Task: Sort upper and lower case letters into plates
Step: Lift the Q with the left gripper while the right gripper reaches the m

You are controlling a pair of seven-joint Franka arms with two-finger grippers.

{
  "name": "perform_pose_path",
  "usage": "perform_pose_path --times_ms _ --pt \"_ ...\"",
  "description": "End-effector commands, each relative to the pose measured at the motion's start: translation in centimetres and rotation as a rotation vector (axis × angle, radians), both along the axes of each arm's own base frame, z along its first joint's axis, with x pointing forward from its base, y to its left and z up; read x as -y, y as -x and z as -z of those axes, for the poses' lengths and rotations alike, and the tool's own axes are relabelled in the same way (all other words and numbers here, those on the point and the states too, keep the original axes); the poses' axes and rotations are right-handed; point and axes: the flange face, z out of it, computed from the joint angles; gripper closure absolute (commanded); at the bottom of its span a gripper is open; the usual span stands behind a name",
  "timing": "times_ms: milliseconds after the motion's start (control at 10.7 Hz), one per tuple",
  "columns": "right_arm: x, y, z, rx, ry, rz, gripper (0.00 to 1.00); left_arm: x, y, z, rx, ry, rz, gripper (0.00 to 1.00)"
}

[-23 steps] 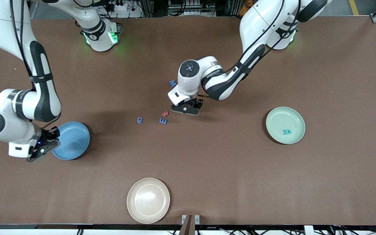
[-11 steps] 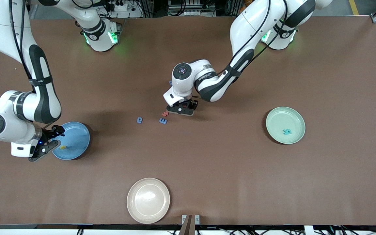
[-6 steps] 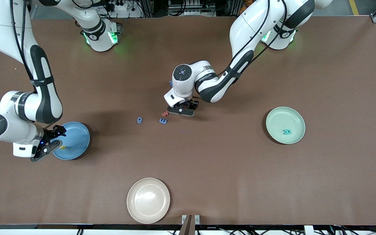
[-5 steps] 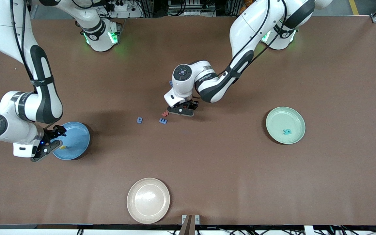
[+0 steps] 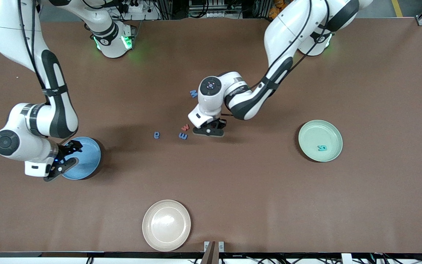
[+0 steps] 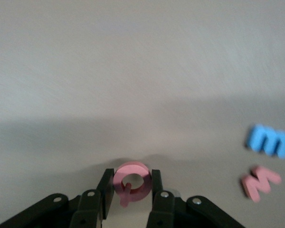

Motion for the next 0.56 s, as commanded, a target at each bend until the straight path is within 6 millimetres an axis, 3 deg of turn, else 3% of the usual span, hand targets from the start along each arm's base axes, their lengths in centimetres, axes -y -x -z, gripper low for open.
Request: perform_pose_path --times_ms 0,94,282,469 --pt "-5.1 0.3 -0.2 -0.014 -0.038 0.053 0.00 -6.0 -4.2 -6.7 0.024 -0.069 -0.109 1.00" --pt "-8.8 0.9 -0.2 -0.042 -0.061 0.069 0.00 -8.8 -5.8 -8.3 0.002 -0.102 -0.128 1.00" --pt "-16.6 2.5 -1.3 -0.066 -0.080 0.090 0.00 -12.6 -7.7 -10.7 -0.012 -0.137 -0.163 1.00" --pt "-24.5 4.7 -1.8 -0.058 -0.055 0.116 0.00 -13.8 -8.0 -11.7 -0.024 -0.165 -0.183 1.00"
